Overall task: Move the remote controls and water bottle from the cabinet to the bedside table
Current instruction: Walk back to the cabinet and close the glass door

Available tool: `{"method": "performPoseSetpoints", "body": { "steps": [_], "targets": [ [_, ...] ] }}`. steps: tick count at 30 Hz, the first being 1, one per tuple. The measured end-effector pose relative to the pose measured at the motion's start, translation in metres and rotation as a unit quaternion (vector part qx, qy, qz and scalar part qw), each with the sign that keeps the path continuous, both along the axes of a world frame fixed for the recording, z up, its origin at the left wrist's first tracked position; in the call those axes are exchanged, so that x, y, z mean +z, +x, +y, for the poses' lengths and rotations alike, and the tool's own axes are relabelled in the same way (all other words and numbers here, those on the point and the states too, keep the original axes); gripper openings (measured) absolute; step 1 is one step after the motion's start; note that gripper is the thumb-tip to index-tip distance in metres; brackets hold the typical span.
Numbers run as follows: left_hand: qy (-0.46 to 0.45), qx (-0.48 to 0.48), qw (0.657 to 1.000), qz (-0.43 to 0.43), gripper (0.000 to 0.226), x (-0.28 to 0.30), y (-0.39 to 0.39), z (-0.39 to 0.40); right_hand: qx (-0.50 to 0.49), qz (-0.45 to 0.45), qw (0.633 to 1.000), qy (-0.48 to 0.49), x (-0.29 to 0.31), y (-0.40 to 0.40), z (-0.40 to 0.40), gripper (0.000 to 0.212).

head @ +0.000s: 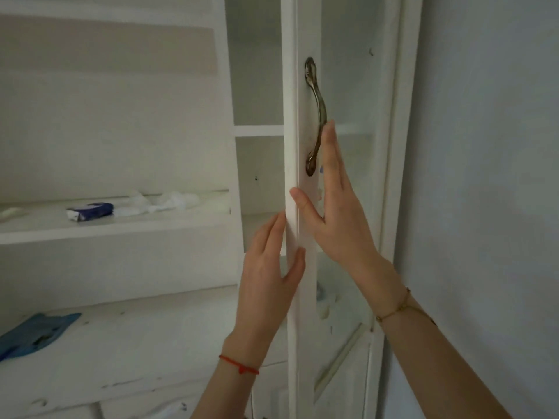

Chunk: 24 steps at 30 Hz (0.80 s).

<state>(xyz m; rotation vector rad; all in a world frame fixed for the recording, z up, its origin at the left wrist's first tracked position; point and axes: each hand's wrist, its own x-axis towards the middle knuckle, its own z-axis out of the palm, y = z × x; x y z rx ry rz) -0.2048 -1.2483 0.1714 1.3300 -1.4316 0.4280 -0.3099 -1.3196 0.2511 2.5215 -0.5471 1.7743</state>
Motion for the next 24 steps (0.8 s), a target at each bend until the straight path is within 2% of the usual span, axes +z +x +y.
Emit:
{"method": "performPoseSetpoints", "body": {
  "steps": [3, 9, 16, 24],
  "targets": [
    [0.036, 0.012, 0.999, -0.007, 0.069, 0.0, 0.028, -0.011, 0.0, 0.009, 0.999, 0.037, -0.002, 0.027, -0.017, 0.087],
    [0.056, 0.024, 0.998, 0.0, 0.069, -0.001, 0.074, -0.039, -0.006, 0.03, 0.999, 0.033, -0.004, 0.075, -0.049, 0.081],
    [0.051, 0.043, 0.998, 0.003, 0.064, -0.008, 0.11, -0.07, -0.034, 0.041, 0.998, 0.028, -0.006, 0.116, -0.078, 0.084],
    [0.006, 0.074, 0.997, -0.011, 0.056, -0.016, 0.138, -0.106, -0.072, 0.038, 0.996, 0.031, -0.005, 0.151, -0.103, 0.086]
  ]
}}
